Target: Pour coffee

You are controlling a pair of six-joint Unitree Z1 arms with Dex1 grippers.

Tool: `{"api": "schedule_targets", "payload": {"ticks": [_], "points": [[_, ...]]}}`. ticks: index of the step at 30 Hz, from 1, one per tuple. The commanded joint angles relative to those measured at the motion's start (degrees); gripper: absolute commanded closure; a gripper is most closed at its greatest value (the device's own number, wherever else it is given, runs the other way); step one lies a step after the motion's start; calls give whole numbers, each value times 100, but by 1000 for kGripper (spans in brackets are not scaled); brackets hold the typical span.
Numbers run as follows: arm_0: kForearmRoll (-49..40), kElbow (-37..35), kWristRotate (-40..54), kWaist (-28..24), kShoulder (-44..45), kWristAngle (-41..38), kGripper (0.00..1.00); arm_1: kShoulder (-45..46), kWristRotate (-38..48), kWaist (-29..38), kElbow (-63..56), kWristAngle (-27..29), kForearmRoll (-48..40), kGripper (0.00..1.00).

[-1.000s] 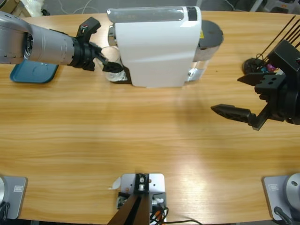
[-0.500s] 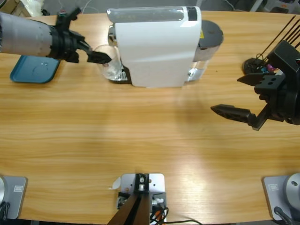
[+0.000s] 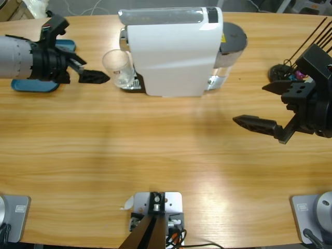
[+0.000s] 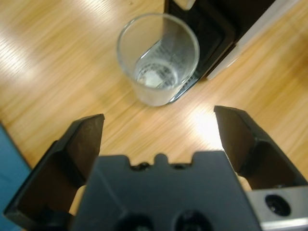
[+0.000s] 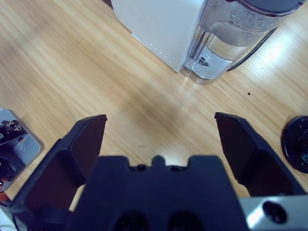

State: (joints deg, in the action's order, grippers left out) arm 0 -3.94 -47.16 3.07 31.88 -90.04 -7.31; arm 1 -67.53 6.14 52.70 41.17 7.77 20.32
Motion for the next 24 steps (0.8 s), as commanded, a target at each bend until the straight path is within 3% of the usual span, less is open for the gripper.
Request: {"api": "schedule_targets", "payload": {"ticks": [1,12,24], "points": [[157,325,-658,-342,-321,789,4,-83,62,-58,-197,-73,-64,0],[456,-74,-1137,-458,-1242,802,4,-67,62,-58,-206,-65,-64,0],[385,-584,-1170,-390,-1589,724,4,-64,62,-58,-206,-65,-72,0]]}}
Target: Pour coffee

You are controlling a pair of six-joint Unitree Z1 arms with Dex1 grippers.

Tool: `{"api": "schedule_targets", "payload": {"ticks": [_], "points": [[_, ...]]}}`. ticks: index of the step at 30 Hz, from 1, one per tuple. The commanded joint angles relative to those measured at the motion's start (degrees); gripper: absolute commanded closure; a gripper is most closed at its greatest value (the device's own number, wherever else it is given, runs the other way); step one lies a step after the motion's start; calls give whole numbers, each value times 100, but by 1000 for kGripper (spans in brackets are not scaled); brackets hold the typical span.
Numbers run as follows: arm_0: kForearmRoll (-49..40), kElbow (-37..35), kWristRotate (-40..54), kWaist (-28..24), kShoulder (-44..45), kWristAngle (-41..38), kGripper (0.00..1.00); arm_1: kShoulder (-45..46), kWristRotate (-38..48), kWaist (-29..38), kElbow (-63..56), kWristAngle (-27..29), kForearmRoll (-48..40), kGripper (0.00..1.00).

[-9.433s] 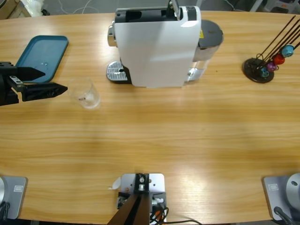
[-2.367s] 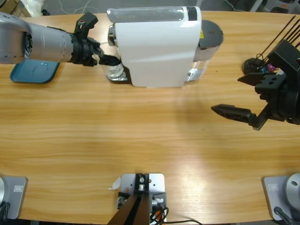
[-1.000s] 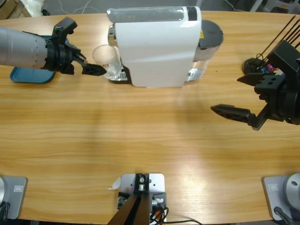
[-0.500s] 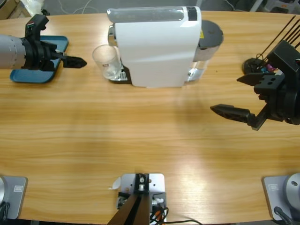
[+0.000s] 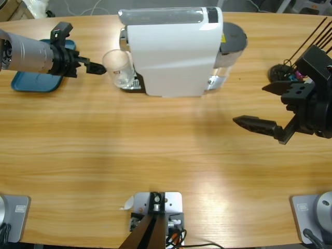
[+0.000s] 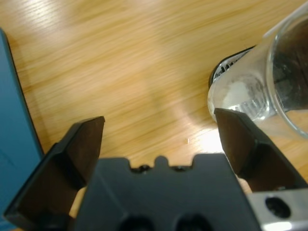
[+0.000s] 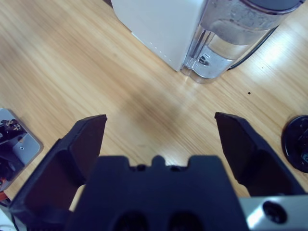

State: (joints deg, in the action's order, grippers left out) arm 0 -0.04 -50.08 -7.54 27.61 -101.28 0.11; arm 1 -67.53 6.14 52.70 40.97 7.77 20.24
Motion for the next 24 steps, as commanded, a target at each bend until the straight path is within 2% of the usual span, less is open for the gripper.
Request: {"api": "schedule_targets", "payload": {"ticks": [1,16,20,24], "points": [[-20,-331,-116,60,-473,-20,4,-58,62,-58,-186,-65,-64,0],[-131,-433,-133,166,-435,-46,4,-32,62,-58,-200,-65,-57,0],[-498,-320,-133,11,86,19,4,-32,62,-58,-200,-58,-55,0],[-1103,-266,-70,-40,1094,23,4,-41,48,-58,-196,-59,-52,0]]}}
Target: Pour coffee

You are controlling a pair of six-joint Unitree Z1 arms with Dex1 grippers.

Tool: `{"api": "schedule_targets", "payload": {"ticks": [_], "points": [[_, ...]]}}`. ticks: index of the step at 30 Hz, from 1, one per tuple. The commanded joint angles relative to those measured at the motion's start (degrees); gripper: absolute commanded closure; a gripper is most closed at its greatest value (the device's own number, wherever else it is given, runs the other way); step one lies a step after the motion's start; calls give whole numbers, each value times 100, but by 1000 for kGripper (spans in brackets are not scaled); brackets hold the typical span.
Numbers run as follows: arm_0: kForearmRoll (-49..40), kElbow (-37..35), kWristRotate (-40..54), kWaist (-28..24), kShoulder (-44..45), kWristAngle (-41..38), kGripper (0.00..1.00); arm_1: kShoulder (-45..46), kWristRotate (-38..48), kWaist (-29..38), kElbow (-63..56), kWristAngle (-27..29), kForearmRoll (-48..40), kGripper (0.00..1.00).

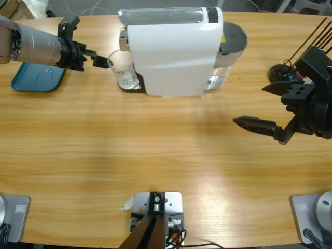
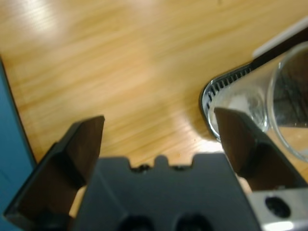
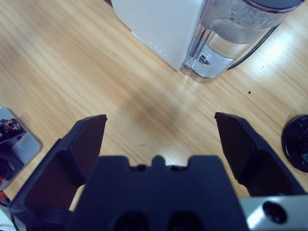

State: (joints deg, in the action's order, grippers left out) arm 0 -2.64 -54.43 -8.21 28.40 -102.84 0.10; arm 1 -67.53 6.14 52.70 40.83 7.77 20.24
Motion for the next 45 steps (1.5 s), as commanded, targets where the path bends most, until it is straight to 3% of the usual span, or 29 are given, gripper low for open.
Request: {"api": "schedule_targets", "payload": {"ticks": [1,5,9,12,15,18,20,25,34,45], "points": [[-1032,164,11,-115,1549,13,4,-46,45,-58,-180,-65,-46,0],[-1846,189,164,240,2688,-54,4,-74,26,-58,-172,-80,-46,0],[-2176,677,218,386,3386,-63,4,-48,10,-58,-143,-96,-9,0],[-2273,983,206,488,3934,-54,6,89,-105,-130,75,-77,211,81],[-2276,1140,197,502,3934,-45,15,-36,-430,-274,873,-121,847,482],[-2141,1249,215,509,3762,-42,23,-524,-707,-334,1976,-68,1518,699],[-2088,1315,224,510,3862,-20,23,-770,-818,-450,2446,-56,1715,983],[-1701,1693,232,514,4376,-45,23,-1377,-1201,-974,3298,-31,1902,1000],[-1643,1699,250,516,4302,-54,27,-2623,-1462,-1656,4865,-205,2615,1000],[-1643,1695,320,518,4240,-98,32,-3904,-1616,-1642,6211,-346,3593,1000]]}}
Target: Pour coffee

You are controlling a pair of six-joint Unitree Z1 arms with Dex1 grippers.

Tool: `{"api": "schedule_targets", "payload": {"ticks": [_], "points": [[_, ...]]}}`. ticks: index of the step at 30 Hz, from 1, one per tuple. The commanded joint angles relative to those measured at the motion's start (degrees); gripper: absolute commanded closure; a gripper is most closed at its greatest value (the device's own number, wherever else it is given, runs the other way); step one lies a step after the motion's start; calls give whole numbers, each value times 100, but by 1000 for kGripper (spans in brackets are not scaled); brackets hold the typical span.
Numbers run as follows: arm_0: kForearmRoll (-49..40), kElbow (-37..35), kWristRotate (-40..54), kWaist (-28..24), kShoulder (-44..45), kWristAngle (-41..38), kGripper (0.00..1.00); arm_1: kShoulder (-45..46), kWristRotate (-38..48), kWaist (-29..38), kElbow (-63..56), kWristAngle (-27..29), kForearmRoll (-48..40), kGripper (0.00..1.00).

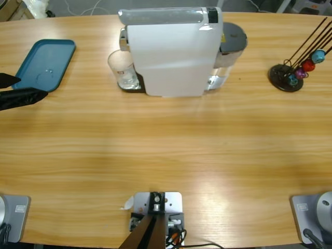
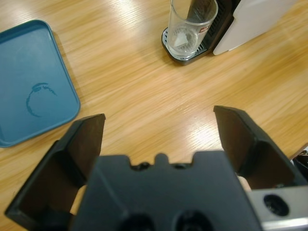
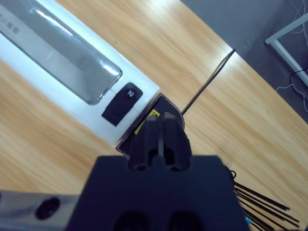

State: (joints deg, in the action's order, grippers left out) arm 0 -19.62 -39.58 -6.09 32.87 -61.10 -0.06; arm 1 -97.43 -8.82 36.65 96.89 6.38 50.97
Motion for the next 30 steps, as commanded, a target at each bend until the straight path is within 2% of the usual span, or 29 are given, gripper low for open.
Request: {"api": "schedule_targets", "payload": {"ticks": [1,16,25,30], "points": [[55,214,113,70,77,-83,32,-977,-132,-14,654,-227,565,1000],[55,209,143,70,77,-169,50,-1228,-252,193,1378,-164,1097,1000],[60,211,143,69,81,-169,50,-1469,-252,441,1501,-174,1178,1000],[62,212,147,67,90,-169,50,-1416,-252,360,1450,-130,1178,1000]]}}
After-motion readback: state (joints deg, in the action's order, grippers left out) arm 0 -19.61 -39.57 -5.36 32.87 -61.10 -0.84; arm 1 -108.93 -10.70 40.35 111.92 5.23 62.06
